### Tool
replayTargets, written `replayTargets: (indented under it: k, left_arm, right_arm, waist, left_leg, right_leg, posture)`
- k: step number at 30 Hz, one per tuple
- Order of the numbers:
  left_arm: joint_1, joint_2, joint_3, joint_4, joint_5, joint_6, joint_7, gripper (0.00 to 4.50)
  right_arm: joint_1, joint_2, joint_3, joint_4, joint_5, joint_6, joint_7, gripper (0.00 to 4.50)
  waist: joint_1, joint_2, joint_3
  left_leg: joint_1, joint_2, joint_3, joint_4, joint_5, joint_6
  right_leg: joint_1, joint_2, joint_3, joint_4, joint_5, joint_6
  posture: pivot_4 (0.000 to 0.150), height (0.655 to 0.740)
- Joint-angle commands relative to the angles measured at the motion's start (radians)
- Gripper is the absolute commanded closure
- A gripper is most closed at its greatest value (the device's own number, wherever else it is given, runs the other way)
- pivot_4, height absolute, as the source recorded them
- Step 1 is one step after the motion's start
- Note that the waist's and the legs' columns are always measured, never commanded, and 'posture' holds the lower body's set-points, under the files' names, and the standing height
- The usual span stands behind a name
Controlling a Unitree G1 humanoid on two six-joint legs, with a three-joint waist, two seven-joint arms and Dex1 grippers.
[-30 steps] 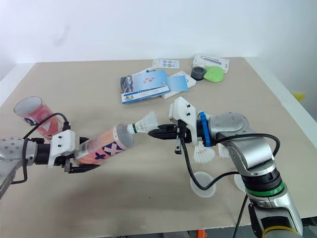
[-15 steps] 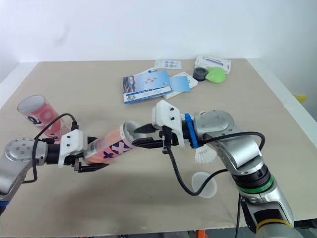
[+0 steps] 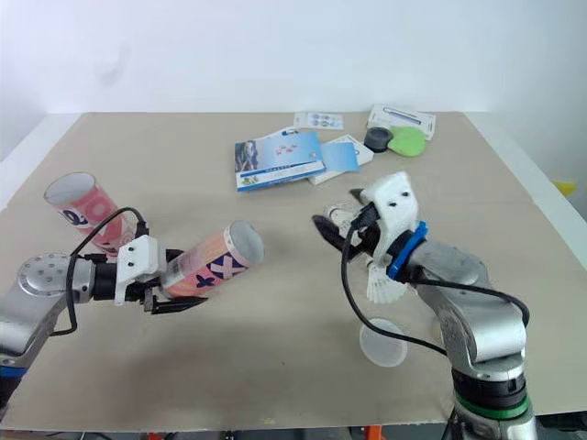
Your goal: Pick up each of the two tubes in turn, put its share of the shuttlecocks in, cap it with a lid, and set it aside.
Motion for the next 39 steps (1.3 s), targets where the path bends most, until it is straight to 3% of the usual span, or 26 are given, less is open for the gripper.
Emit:
replayTargets:
  k: [1, 9, 13, 17, 33, 35, 39]
  left_arm:
    - [-0.018, -0.005, 0.008, 0.011, 0.000, -0.032, -0.004, 0.50]
    - [-0.053, -0.032, -0.022, 0.071, 0.013, -0.084, -0.029, 0.50]
    - [-0.060, -0.031, -0.032, 0.082, 0.017, -0.092, -0.038, 0.50]
    - [-0.055, -0.028, -0.033, 0.079, 0.022, -0.096, -0.042, 0.50]
    - [-0.039, -0.010, -0.007, 0.051, 0.023, -0.084, -0.026, 0.50]
    - [-0.034, -0.007, -0.002, 0.045, 0.021, -0.082, -0.024, 0.50]
    - [-0.029, -0.004, 0.002, 0.039, 0.020, -0.077, -0.020, 0.50]
  right_arm:
    - [0.170, 0.000, -0.089, -0.162, 0.066, -0.099, 0.065, 0.06]
    - [0.613, 0.017, -0.155, -0.265, 0.067, -0.229, 0.124, 0.06]
    - [0.731, 0.045, -0.124, -0.271, 0.030, -0.280, 0.101, 0.06]
    - [0.721, 0.057, -0.093, -0.210, -0.047, -0.276, 0.022, 0.06]
    - [0.428, 0.164, 0.005, -0.021, -0.023, -0.059, -0.197, 0.06]
    - [0.411, 0.179, 0.006, -0.016, -0.021, -0.044, -0.213, 0.58]
    - [0.393, 0.202, -0.014, 0.000, -0.009, -0.019, -0.242, 2.17]
  waist:
    - [0.001, 0.000, 0.000]
    - [-0.001, 0.000, 0.000]
    - [-0.001, 0.000, 0.000]
    - [-0.001, -0.001, 0.000]
    - [0.001, -0.001, 0.000]
    - [0.000, -0.001, 0.000]
    - [0.000, -0.001, 0.000]
  left_leg:
    - [0.000, -0.001, -0.001, 0.000, 0.000, 0.000]
    - [0.002, -0.003, 0.003, 0.002, 0.000, 0.000]
    - [0.005, -0.002, 0.003, 0.002, 0.001, 0.000]
    - [0.007, 0.000, 0.005, 0.002, 0.001, 0.000]
    - [0.002, -0.001, 0.003, 0.001, 0.002, 0.000]
    - [0.002, -0.001, 0.003, 0.001, 0.002, 0.000]
    - [0.002, -0.001, 0.003, 0.001, 0.002, 0.000]
  right_leg:
    - [0.000, -0.001, 0.000, 0.000, -0.001, 0.001]
    - [0.003, -0.003, 0.003, -0.001, 0.000, 0.005]
    - [0.004, -0.002, 0.002, 0.000, 0.001, 0.004]
    - [0.004, -0.002, 0.004, 0.000, 0.001, 0.000]
    - [0.002, -0.002, 0.003, -0.001, 0.002, 0.003]
    - [0.002, -0.002, 0.003, -0.001, 0.002, 0.003]
    - [0.002, -0.002, 0.003, -0.001, 0.002, 0.003]
  posture:
    - [0.150, 0.7400]
    - [0.150, 0.7400]
    - [0.150, 0.7400]
    - [0.150, 0.7400]
    - [0.150, 0.7400]
    - [0.150, 0.7400]
    - [0.150, 0.7400]
